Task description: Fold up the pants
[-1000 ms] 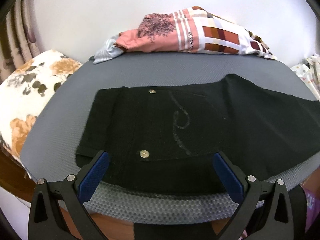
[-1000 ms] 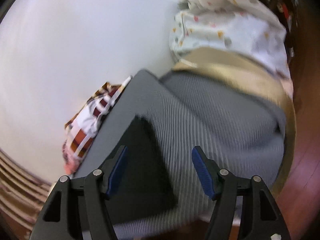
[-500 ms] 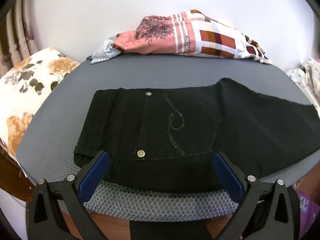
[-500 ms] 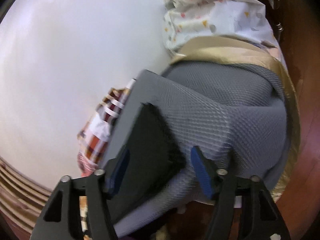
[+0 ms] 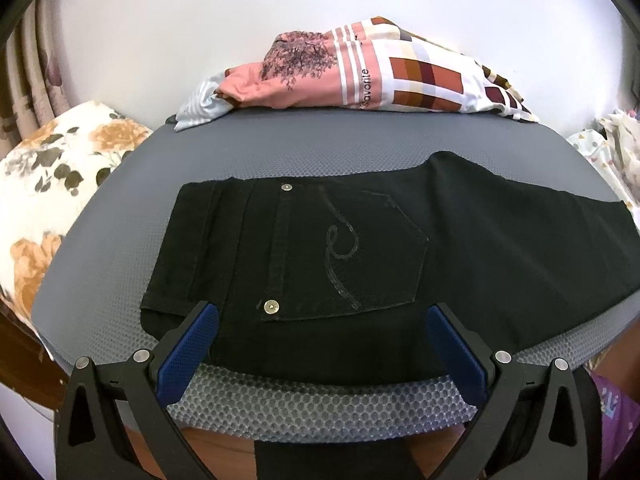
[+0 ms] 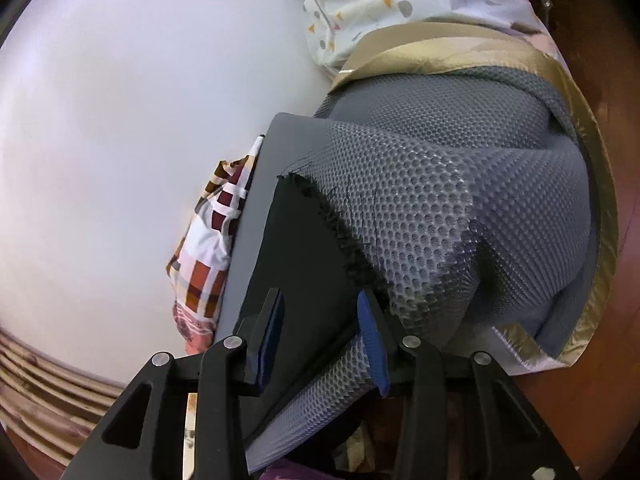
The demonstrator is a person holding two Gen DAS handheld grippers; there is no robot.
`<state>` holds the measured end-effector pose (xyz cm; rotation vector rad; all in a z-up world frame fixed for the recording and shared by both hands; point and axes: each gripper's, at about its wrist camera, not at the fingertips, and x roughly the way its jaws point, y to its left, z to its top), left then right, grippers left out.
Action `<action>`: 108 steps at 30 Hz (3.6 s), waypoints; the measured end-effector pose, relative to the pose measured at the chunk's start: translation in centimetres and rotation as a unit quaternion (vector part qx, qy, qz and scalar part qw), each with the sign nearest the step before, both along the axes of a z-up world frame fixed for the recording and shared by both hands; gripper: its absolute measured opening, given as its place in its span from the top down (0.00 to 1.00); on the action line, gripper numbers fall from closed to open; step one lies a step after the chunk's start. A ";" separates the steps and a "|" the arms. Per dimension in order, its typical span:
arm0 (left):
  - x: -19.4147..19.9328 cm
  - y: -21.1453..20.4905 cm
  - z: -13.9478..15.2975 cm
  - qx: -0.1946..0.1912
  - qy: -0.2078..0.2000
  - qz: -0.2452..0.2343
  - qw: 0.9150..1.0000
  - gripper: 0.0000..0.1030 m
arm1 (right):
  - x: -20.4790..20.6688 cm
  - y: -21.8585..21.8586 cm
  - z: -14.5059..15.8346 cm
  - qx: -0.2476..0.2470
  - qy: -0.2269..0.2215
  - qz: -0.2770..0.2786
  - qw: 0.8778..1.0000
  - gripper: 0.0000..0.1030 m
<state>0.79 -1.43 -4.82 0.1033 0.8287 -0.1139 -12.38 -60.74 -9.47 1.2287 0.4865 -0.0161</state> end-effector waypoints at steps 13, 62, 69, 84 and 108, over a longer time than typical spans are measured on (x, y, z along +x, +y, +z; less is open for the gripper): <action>0.3 0.6 -0.4 -0.008 0.013 0.007 1.000 0.00 | 0.3 0.1 -1.1 0.036 -0.005 -0.010 0.999 0.64; 0.1 -0.2 -0.3 -0.008 0.017 -0.012 1.000 0.00 | 5.8 2.4 0.6 -0.059 0.060 0.003 0.996 0.91; 0.0 -0.2 0.2 -0.015 0.013 -0.012 1.000 0.00 | 6.2 1.7 0.5 -0.035 0.058 0.007 0.998 0.87; 0.0 -0.3 0.9 0.022 -0.006 0.017 1.000 0.00 | 9.2 3.8 3.6 -0.059 0.050 0.027 0.997 0.89; 0.3 -0.4 0.4 0.049 0.009 0.021 0.999 0.00 | 20.9 25.6 6.7 -0.041 -0.003 0.265 0.963 0.88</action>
